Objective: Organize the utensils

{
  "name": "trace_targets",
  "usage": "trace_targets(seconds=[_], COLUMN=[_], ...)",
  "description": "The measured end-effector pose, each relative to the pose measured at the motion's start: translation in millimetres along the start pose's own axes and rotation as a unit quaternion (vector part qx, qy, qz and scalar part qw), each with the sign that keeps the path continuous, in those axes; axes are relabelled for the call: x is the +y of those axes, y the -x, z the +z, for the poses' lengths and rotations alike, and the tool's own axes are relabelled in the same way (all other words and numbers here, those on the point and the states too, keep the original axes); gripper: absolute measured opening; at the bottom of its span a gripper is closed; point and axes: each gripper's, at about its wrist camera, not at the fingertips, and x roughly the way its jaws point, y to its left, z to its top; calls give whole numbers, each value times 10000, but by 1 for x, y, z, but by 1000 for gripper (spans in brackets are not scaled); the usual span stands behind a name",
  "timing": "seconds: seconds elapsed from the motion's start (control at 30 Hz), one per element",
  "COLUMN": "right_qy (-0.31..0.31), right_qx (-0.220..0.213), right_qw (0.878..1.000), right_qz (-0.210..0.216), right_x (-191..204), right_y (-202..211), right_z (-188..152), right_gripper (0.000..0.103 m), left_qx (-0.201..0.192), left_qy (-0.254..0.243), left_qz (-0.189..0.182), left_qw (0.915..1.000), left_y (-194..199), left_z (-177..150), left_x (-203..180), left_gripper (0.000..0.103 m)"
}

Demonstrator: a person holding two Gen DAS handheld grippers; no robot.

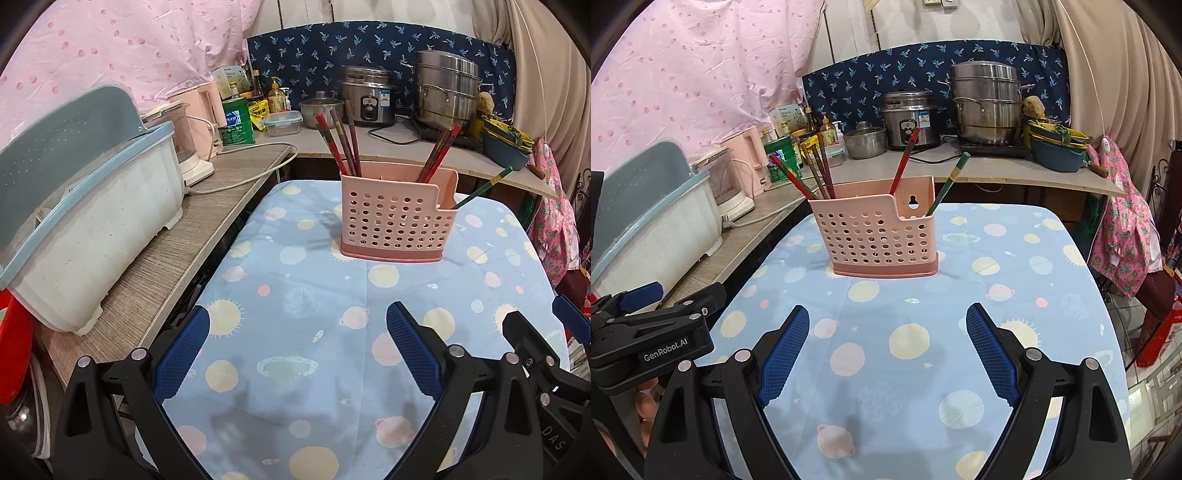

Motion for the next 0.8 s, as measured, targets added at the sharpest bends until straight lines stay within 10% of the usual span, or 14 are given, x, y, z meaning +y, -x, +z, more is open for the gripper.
trace_targets(seconds=[0.8], right_qy=[28], right_qx=[46], right_qw=[9999], right_qz=[-140], right_x=[5], right_y=[4], right_z=[-6], right_gripper=[84], left_qx=[-52], left_qy=[22], left_qz=[-125], left_qw=[9999], left_y=[3], left_z=[-3], left_x=[-5], left_gripper=[92])
